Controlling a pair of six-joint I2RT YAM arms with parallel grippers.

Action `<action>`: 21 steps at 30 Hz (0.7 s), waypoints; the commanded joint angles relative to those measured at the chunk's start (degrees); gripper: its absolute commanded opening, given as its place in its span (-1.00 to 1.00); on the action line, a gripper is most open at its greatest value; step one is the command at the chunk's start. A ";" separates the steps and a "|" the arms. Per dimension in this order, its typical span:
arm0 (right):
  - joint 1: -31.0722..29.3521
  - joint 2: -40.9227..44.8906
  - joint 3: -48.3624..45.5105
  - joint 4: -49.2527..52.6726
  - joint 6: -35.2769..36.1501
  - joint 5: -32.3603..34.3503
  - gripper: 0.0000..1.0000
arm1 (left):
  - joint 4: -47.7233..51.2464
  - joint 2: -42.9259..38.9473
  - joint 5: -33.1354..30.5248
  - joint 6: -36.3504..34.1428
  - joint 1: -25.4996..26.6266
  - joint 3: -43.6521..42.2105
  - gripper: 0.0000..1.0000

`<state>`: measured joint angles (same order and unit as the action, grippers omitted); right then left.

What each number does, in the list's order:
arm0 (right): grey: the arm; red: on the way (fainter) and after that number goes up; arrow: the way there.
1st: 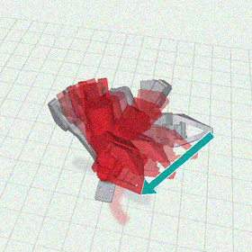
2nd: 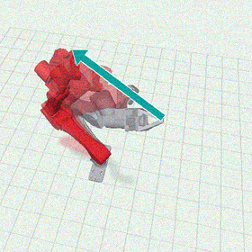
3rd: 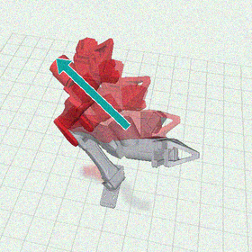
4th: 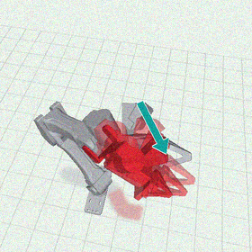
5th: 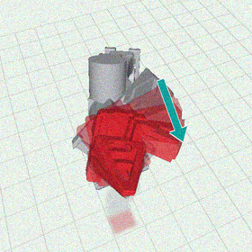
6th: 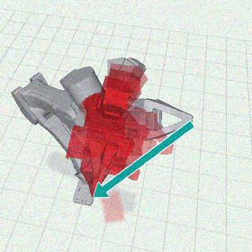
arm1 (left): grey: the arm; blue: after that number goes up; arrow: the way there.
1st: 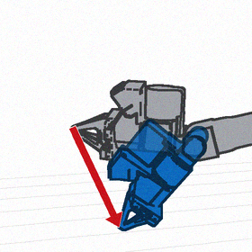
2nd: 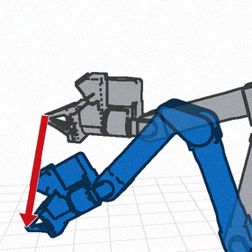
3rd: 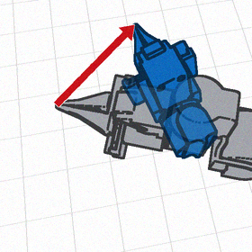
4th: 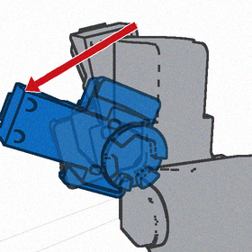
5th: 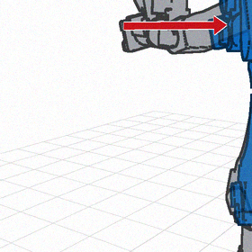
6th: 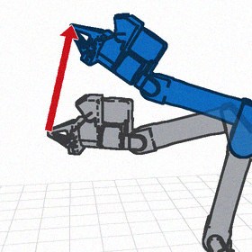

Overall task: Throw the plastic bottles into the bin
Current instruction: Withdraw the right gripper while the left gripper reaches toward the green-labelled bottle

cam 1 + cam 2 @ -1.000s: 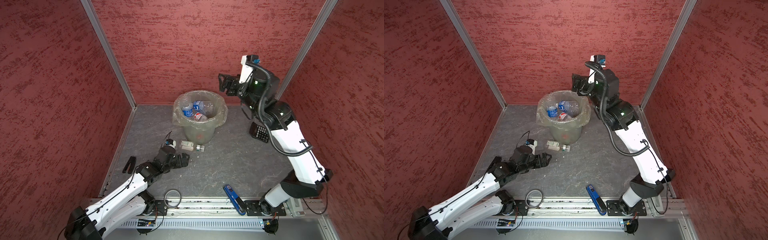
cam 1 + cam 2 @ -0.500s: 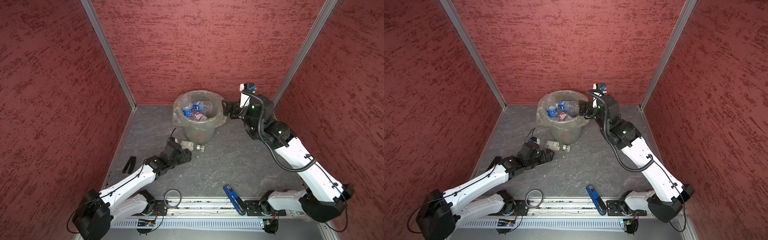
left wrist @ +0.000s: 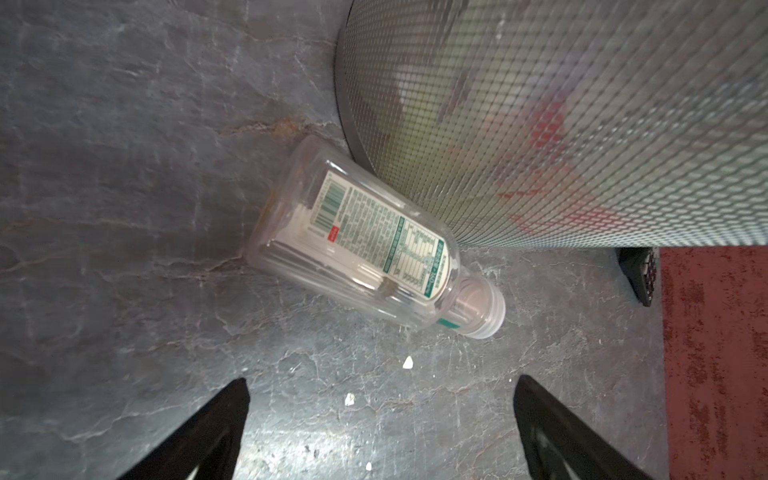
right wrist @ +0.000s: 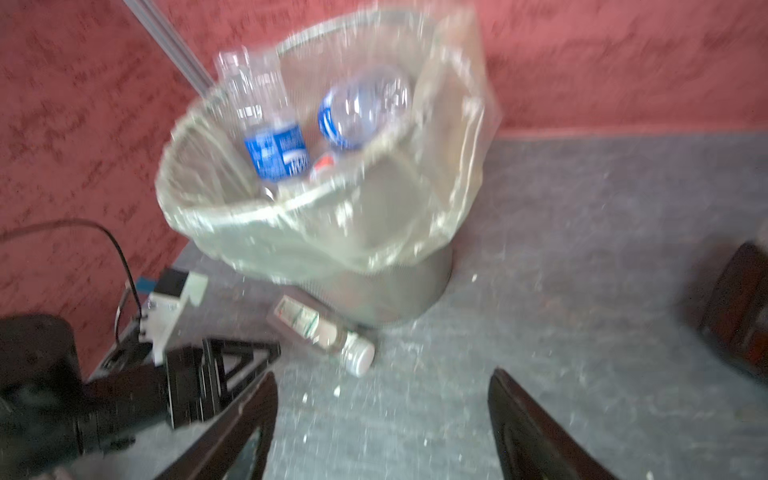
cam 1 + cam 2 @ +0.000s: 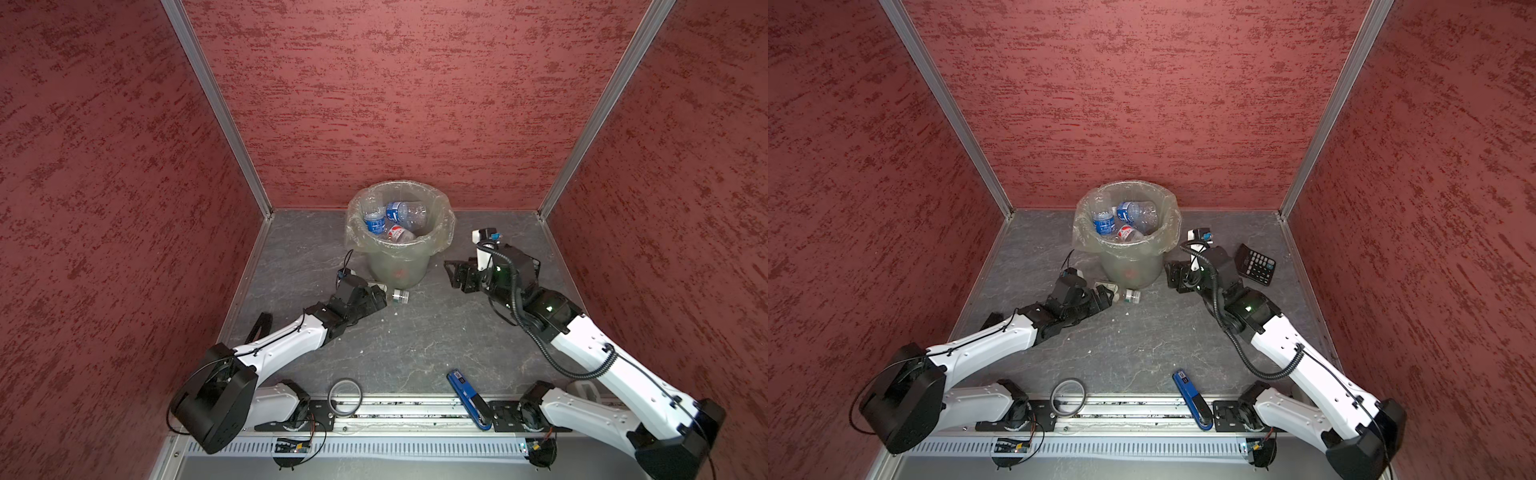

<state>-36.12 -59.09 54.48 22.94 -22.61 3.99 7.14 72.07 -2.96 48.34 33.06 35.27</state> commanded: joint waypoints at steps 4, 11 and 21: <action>-0.02 -0.46 -8.91 -10.11 -7.40 -8.76 0.52 | -1.11 2.96 2.43 1.21 -3.47 3.08 0.99; 0.01 -5.61 -13.26 -17.83 -8.24 -10.66 0.51 | -3.24 8.20 5.34 2.28 -6.32 4.36 0.99; 0.65 -19.42 -14.88 -32.76 -11.26 -11.58 0.51 | -5.39 12.87 7.62 2.80 -9.25 5.69 0.99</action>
<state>-35.99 -76.36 39.46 -1.69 -31.92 -6.50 3.92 84.25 3.40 50.76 24.91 39.68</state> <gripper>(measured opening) 0.755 0.995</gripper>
